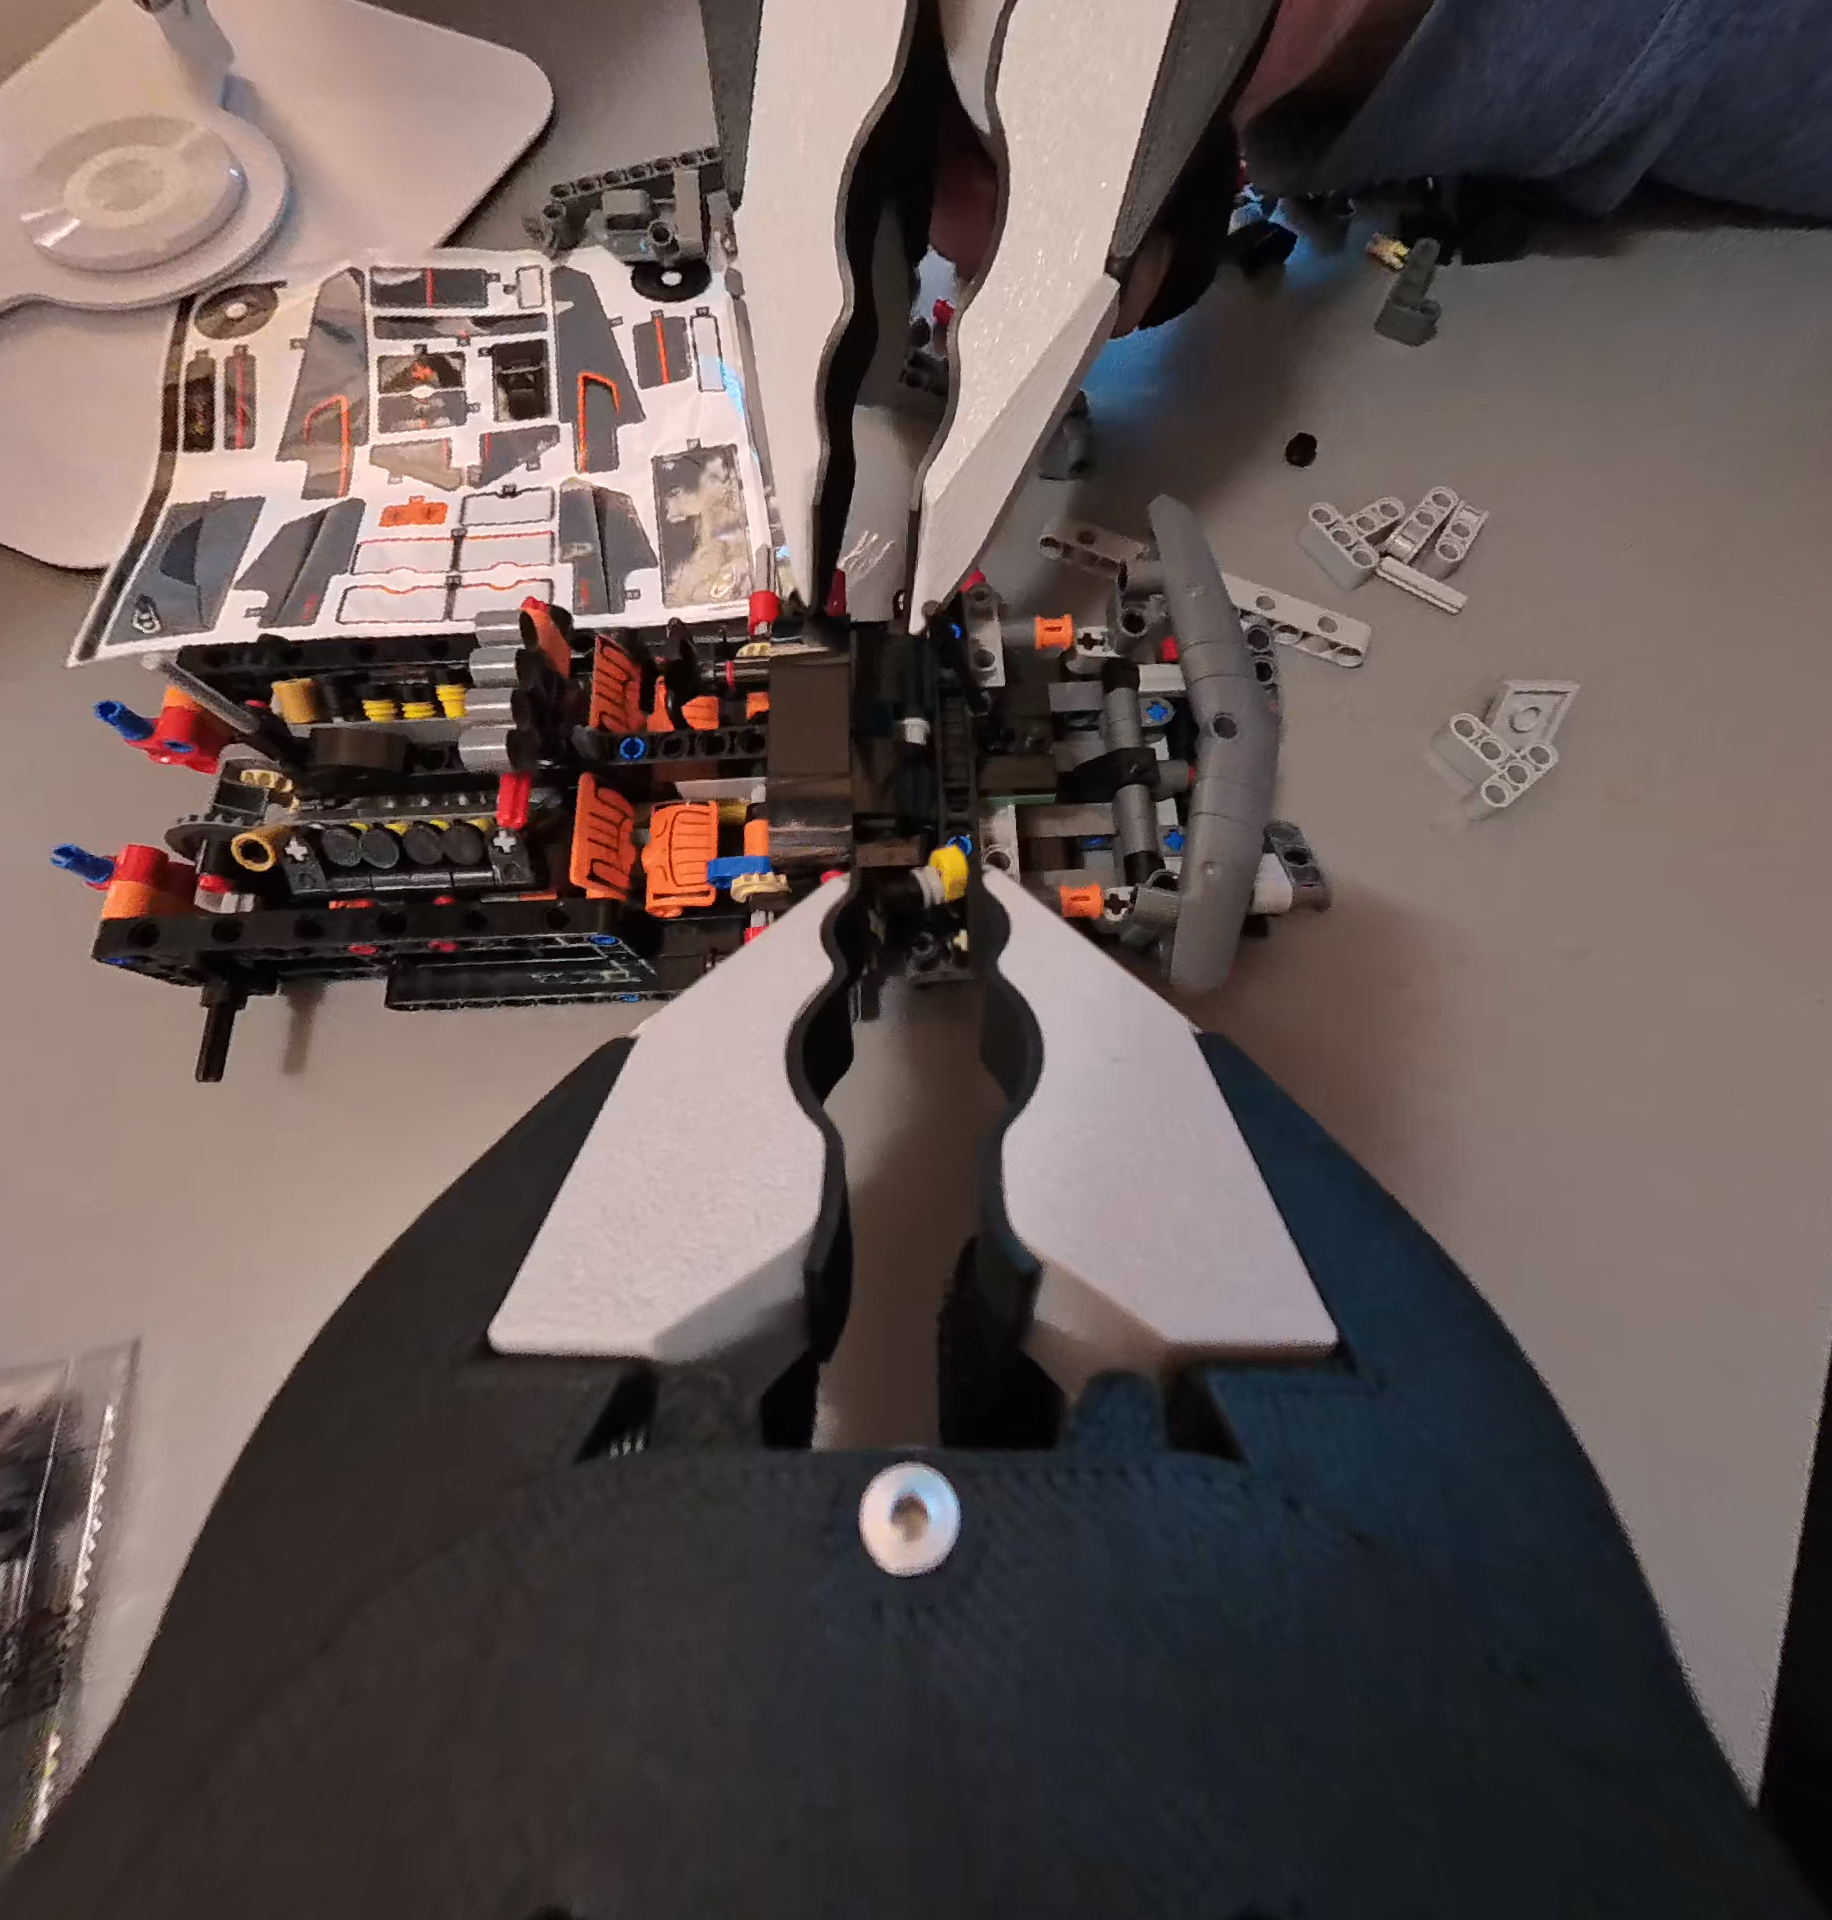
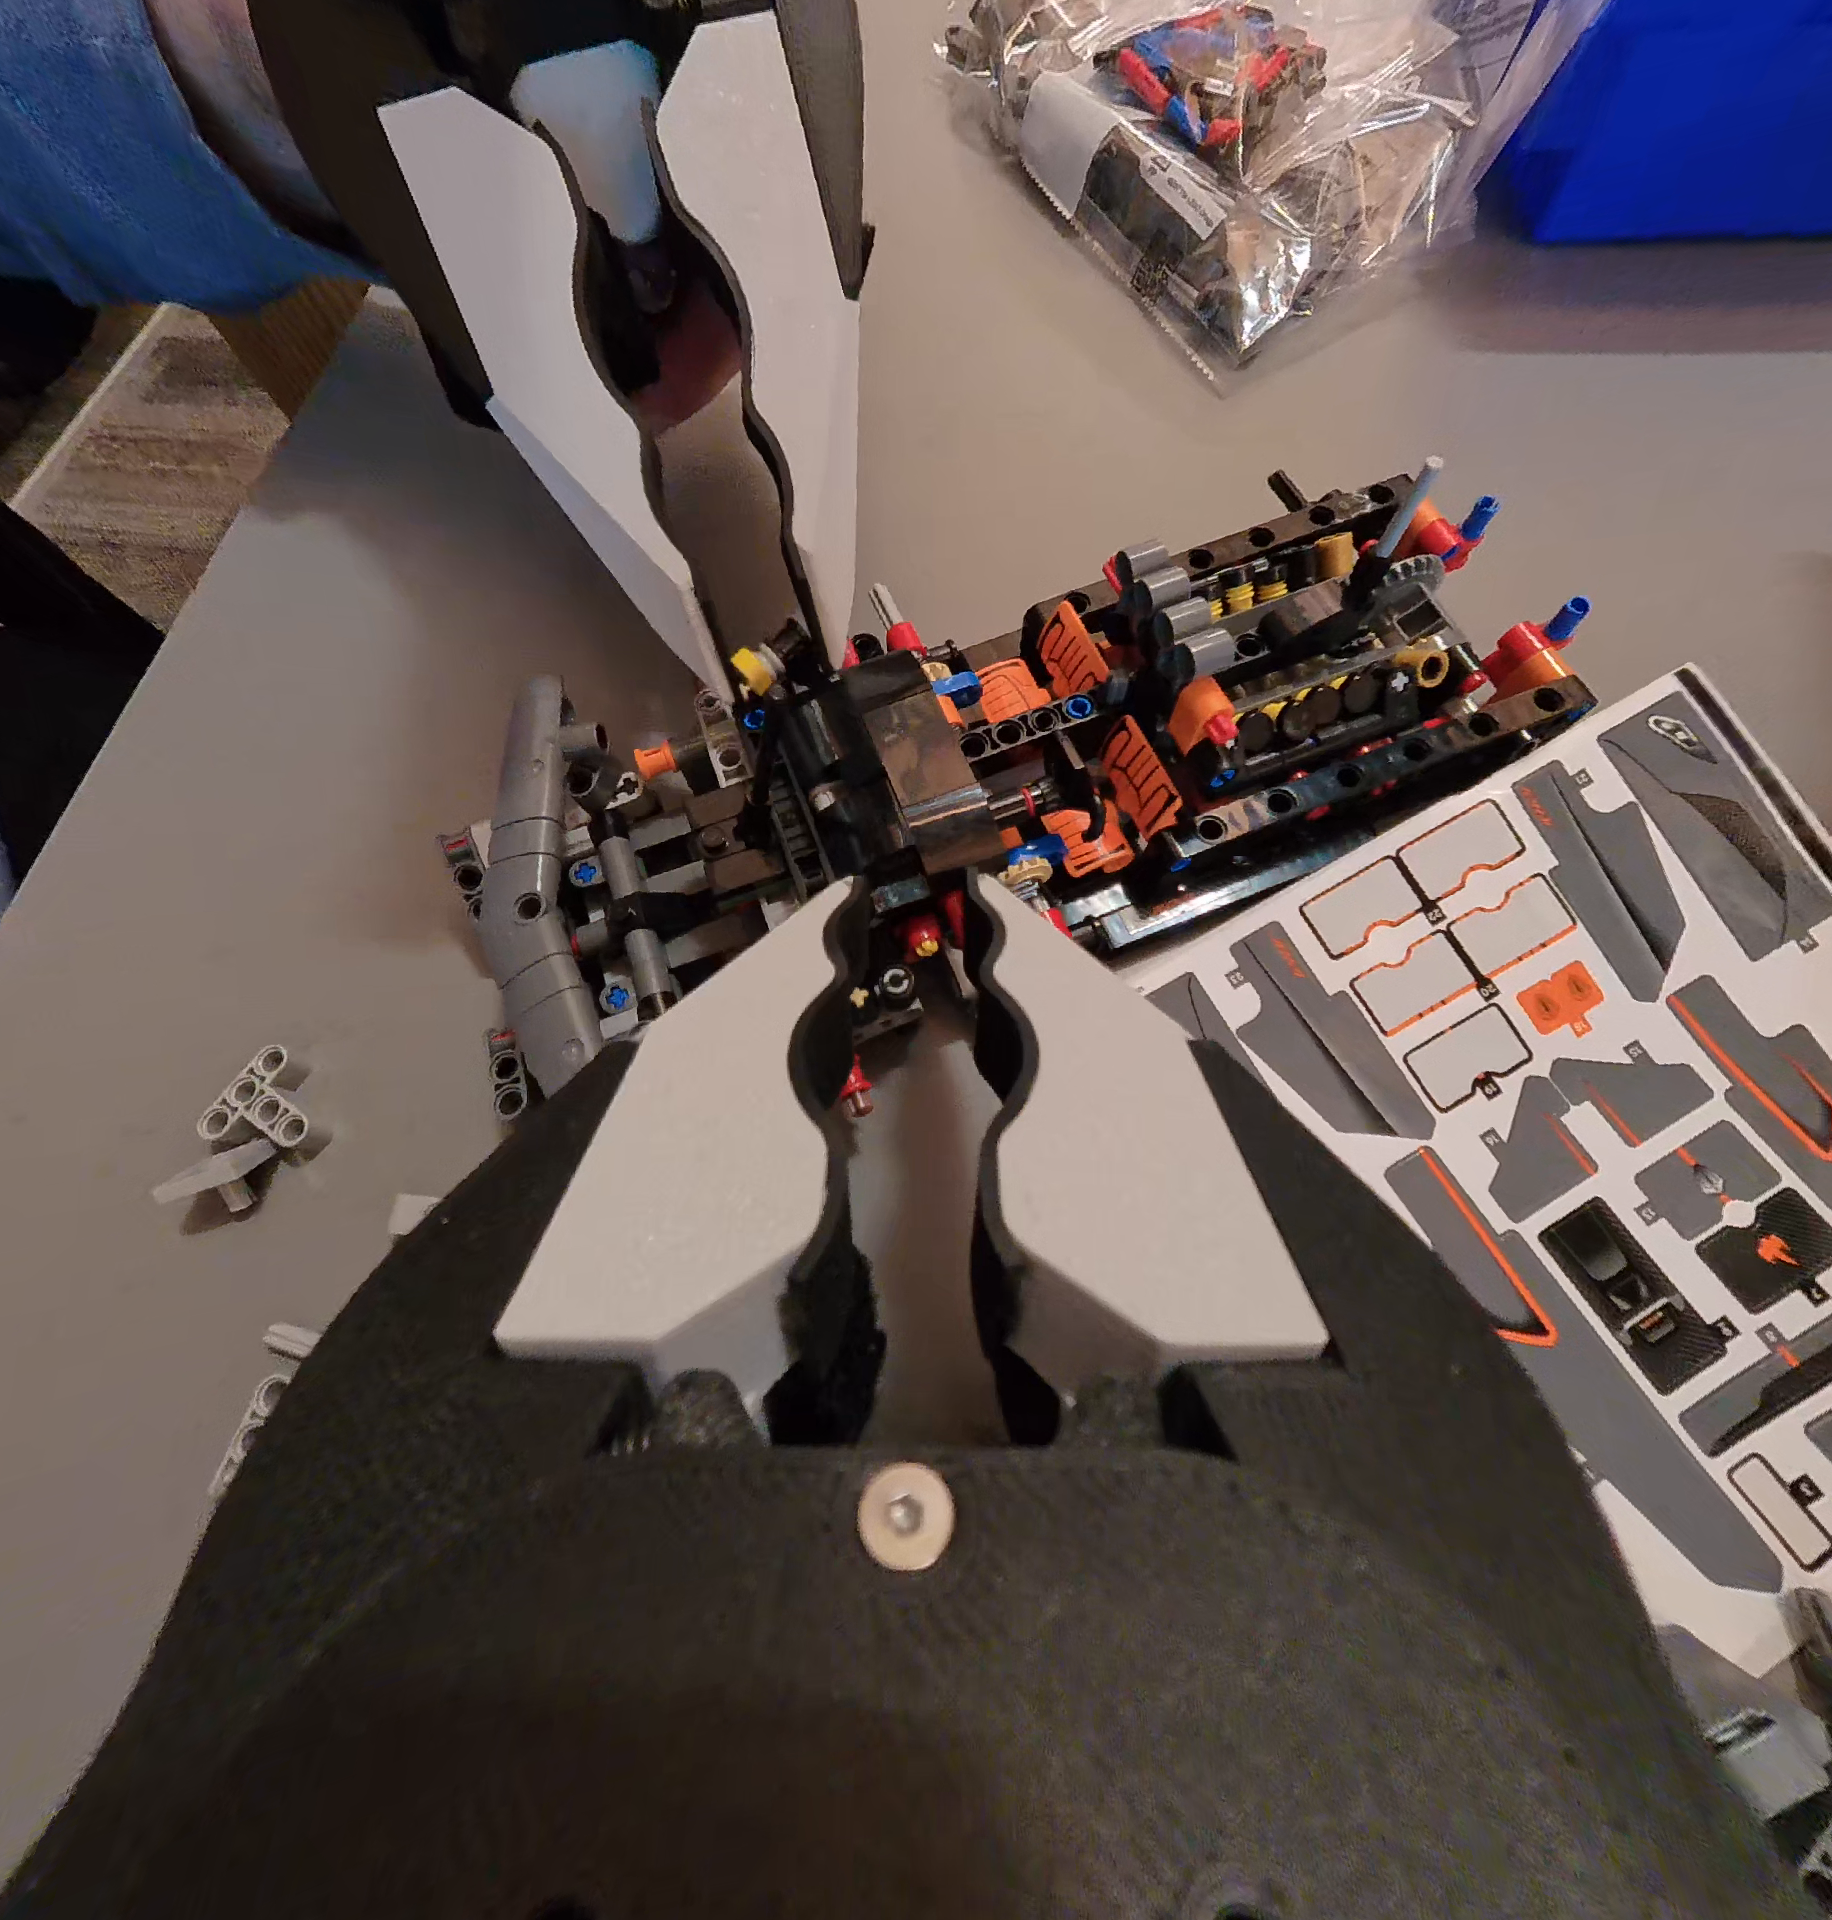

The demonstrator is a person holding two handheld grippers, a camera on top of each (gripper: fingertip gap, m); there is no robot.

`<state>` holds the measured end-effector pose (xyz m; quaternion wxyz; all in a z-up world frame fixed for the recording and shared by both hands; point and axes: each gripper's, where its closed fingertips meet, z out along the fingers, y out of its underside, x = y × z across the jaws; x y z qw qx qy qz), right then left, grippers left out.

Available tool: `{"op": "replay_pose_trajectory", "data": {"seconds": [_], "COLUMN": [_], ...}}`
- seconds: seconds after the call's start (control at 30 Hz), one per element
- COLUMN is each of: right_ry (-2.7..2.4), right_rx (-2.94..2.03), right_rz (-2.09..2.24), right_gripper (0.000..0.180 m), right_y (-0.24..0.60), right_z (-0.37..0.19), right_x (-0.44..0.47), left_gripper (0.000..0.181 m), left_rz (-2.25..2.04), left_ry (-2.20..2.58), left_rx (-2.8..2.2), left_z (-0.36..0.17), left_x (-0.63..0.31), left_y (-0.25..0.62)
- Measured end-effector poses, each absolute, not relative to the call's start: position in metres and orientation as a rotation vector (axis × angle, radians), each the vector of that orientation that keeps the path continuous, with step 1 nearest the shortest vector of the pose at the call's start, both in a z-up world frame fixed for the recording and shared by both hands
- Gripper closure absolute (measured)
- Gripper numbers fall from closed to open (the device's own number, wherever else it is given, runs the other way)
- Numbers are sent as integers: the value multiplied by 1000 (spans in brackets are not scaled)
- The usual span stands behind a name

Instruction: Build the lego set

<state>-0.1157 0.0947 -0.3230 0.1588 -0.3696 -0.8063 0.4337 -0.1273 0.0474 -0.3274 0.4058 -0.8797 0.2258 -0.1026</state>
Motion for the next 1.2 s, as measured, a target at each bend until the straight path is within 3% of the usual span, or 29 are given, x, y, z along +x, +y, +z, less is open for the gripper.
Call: {"op": "replay_pose_trajectory", "data": {"seconds": [0.57,0.87,1.2], "right_ry": [-2269,-2268,-2254], "right_rx": [-966,-786,-745], "right_rz": [1170,1332,1403], "right_gripper": [159,165,173], "right_y": [95,37,31], "right_z": [-303,-261,-248], "right_x": [-113,-105,-100], "left_gripper": [166,166,165], "left_rz": [-235,-476,-541], "left_ry": [568,592,618], "left_rx": [-2092,-1764,-1741], "left_z": [-310,-248,-245], "left_x": [-126,-97,-87], "left_y": [43,32,32]}}
